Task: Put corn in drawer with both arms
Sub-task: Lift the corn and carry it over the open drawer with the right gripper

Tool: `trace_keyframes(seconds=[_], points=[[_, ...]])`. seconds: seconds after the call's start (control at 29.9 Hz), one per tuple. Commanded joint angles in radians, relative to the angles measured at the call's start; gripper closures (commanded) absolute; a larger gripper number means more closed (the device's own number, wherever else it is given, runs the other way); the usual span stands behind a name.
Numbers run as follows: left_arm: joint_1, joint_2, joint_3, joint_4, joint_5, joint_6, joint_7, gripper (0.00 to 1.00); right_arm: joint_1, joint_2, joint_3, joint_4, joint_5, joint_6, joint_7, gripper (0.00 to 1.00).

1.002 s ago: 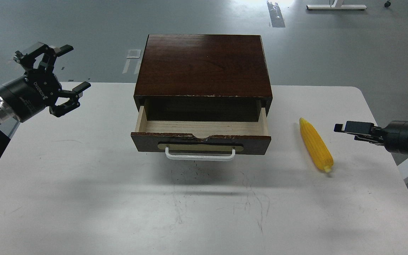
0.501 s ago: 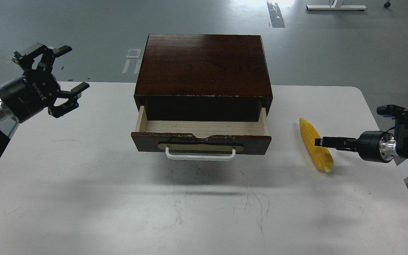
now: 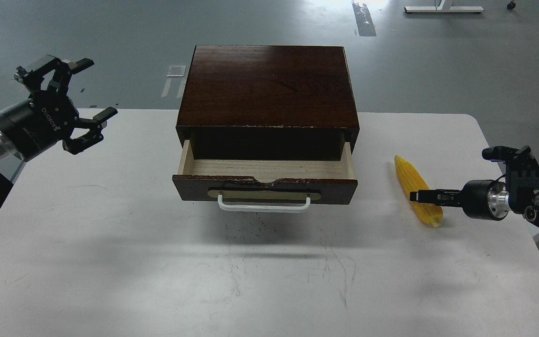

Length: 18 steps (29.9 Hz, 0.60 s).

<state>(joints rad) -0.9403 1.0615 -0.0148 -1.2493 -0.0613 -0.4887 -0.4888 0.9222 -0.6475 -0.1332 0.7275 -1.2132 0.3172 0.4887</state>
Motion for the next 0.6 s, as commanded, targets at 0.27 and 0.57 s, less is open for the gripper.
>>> trace_keyframes(seconds=[0.27, 0.57], points=[[0.002, -0.002, -0.004, -0.001, 0.000, 0.000, 0.000, 0.01, 0.208, -0.130, -0.003, 0.180, 0.000, 0.000, 0.000, 0.96], [0.000, -0.006, -0.020, -0.001, 0.000, 0.000, 0.000, 0.01, 0.680, -0.099, -0.188, 0.300, -0.009, 0.011, 0.000, 0.94]])
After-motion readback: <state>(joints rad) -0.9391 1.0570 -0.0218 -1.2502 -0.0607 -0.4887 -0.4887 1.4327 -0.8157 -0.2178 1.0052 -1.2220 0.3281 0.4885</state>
